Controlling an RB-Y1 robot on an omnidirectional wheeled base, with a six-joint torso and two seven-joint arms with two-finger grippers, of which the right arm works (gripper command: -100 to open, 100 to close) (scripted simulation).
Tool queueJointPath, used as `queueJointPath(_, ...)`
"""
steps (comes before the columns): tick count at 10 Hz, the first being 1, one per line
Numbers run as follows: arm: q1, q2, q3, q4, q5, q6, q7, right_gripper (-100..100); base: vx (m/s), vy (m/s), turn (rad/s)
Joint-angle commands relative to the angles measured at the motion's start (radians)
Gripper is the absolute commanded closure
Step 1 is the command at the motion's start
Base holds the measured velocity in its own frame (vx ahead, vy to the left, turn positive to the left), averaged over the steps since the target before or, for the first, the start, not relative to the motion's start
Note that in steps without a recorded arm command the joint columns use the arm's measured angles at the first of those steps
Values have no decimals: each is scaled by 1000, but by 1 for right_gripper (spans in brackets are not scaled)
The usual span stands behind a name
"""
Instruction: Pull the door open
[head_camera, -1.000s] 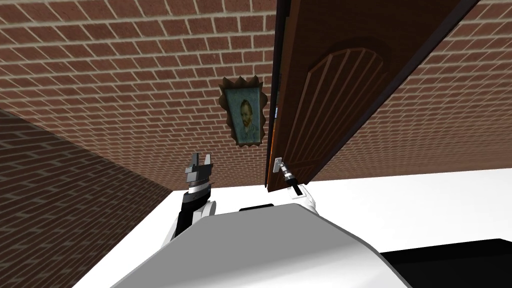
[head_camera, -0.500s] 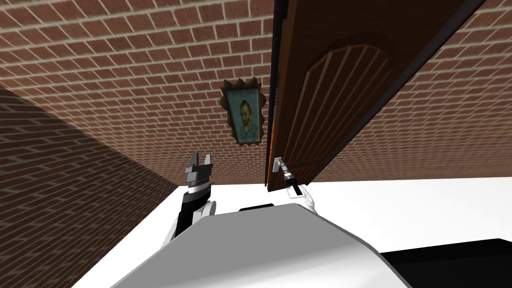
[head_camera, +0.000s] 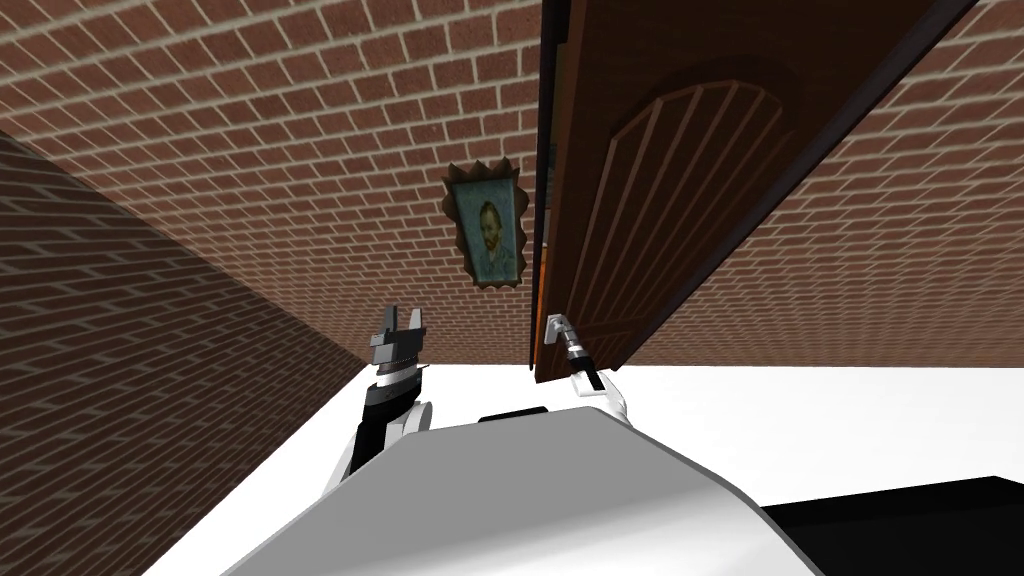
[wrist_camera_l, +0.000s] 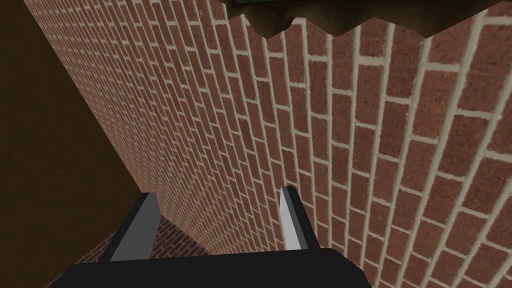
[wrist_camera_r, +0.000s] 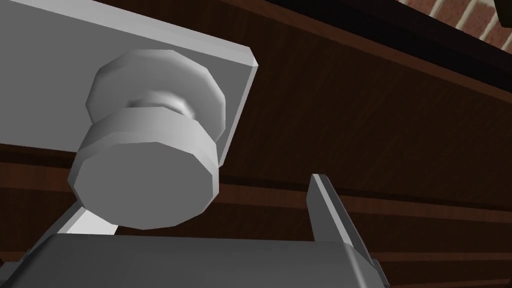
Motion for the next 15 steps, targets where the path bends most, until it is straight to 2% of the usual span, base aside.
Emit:
queueJointPath(1,-14,11,37,-5,-50,-22,-33,100,-46,-41,82)
queueJointPath(2,-14,11,37,-5,-59,-22,-33,100,-43,-31,61)
queueJointPath(3,-14,12,50,-9,-102,-21,-59,100,-50,-39,75)
queueJointPath(5,-14,12,50,-9,-109,-21,-59,100,-29,-23,28)
queueJointPath(6,-13,12,64,-13,-159,-21,-84,100,-30,-27,87)
queueJointPath(8,-13,12,64,-13,-159,-21,-84,100,-32,-28,33)
queueJointPath(9,-13,12,78,-16,-209,-21,-110,100,-33,-29,81)
queueJointPath(12,-13,12,78,-16,-209,-21,-110,100,-22,-14,19)
queueJointPath(13,-12,12,92,-20,-259,-21,-136,100,-37,-28,88)
queueJointPath(15,-12,12,92,-20,-259,-21,-136,100,-20,-28,26)
